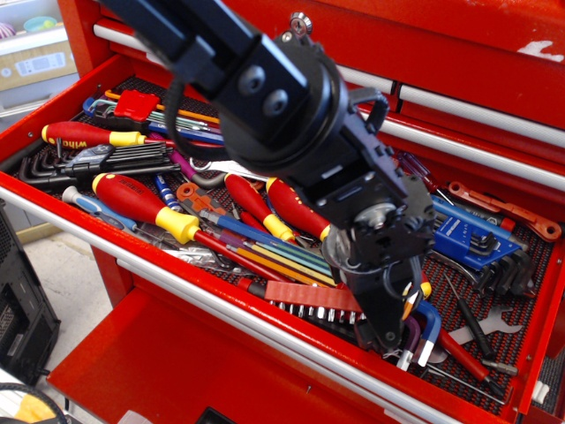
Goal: Pick up bit holder
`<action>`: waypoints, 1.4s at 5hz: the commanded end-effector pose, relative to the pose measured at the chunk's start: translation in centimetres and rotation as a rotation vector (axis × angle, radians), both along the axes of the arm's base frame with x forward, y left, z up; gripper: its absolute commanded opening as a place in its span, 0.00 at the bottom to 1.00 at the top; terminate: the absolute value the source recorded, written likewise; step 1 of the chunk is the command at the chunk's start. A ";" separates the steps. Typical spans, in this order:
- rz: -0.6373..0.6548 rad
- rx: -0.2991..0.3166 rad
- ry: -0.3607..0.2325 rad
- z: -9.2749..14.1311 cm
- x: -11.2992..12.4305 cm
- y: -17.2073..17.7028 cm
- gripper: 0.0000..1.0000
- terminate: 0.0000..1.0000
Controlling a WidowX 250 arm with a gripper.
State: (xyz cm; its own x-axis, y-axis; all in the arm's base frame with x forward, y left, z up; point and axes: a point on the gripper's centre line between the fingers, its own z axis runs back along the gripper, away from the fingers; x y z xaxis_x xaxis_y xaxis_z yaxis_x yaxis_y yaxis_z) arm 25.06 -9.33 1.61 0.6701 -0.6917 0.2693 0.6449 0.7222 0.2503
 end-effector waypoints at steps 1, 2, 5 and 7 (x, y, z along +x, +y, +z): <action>0.006 -0.061 -0.096 -1.8 0.5 1.3 1.00 0.00; 0.022 -0.115 -0.070 -2.3 0.9 1.5 0.00 0.00; 0.044 0.007 0.025 2.7 0.7 0.2 0.00 0.00; -0.009 0.181 0.065 8.5 2.5 0.8 0.00 0.00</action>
State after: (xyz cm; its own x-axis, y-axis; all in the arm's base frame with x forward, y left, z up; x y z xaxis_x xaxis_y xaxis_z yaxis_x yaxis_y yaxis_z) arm 27.28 -8.06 8.77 0.7017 -0.7123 0.0157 0.6738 0.6706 0.3103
